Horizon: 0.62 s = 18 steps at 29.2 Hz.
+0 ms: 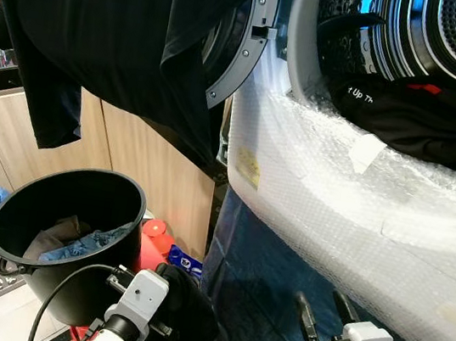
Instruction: Clothes washing
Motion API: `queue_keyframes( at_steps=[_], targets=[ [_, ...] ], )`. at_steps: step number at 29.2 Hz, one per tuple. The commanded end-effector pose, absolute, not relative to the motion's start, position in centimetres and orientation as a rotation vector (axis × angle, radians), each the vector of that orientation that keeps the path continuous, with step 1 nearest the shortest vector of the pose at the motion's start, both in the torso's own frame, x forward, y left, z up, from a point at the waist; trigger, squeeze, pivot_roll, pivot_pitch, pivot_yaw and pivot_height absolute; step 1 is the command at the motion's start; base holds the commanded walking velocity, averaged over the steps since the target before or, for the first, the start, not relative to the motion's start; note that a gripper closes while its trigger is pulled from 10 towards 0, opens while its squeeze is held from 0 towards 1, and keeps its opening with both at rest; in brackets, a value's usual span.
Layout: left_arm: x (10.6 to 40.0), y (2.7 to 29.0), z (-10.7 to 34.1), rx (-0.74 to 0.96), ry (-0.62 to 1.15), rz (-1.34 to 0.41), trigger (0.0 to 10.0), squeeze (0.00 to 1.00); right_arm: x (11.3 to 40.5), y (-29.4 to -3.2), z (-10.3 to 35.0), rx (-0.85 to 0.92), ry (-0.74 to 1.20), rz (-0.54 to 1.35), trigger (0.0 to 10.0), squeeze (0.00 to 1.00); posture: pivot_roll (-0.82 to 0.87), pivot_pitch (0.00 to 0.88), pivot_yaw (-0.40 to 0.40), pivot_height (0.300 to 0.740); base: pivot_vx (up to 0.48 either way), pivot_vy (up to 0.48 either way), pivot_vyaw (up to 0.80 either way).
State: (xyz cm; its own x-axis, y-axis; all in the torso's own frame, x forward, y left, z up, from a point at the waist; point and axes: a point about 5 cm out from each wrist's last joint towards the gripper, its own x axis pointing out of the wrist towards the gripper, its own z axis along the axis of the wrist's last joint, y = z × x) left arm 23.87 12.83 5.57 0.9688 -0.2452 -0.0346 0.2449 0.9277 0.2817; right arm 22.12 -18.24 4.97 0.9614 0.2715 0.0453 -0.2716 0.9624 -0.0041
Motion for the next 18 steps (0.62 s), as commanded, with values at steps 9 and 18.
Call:
queue_keyframes(
  at_steps=[9,18],
  targets=[
    [23.9,12.1,8.2,0.345,-0.164,-0.315,10.0,0.0,22.3,-18.1,5.9,-0.003,-0.082,0.307,10.0,0.0,-0.04,0.0,0.032,0.74,0.0,0.0,0.0],
    [24.5,10.7,13.2,0.369,-0.395,-0.382,10.0,0.0,22.8,-15.8,11.2,-0.044,-0.176,0.737,10.0,0.0,-0.05,0.0,0.039,0.74,0.0,0.0,0.0]
  ],
)
